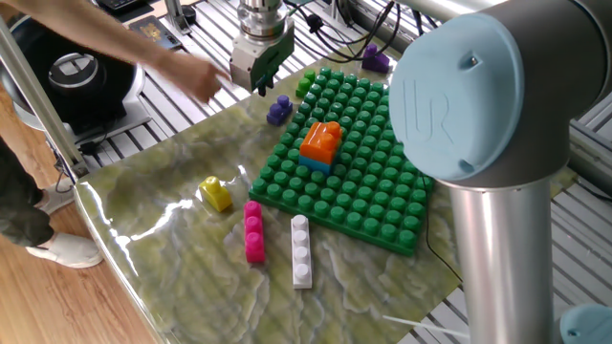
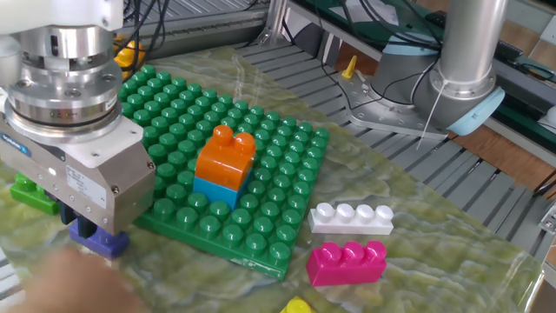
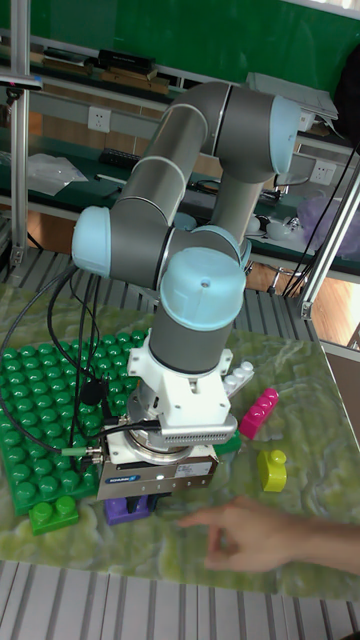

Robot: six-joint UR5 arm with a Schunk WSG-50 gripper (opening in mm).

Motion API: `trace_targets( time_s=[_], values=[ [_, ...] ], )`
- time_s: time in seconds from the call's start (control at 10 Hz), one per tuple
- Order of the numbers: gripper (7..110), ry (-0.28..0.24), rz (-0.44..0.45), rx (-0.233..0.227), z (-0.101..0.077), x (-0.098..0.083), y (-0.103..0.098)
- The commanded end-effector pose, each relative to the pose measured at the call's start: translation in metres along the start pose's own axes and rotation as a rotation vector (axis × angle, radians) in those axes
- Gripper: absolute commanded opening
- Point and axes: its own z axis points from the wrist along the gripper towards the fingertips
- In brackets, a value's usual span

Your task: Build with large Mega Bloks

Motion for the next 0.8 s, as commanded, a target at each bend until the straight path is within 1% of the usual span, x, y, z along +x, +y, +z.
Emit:
trace_targets(
  time_s=[0.0,0.2,0.3,0.5,0.6,0.7],
  values=[
    [22,0.002,0.007,-0.012,-0.009,-0.003,0.007],
    [22,0.008,0.007,-0.007,-0.009,0.001,0.005],
    [22,0.022,0.002,0.000,-0.011,0.008,0.001],
    [22,0.020,0.001,-0.025,-0.012,0.009,0.009],
    [22,0.025,-0.020,-0.052,-0.013,0.011,0.015],
    [22,0.048,-0.024,-0.018,-0.012,0.016,0.006]
  ],
)
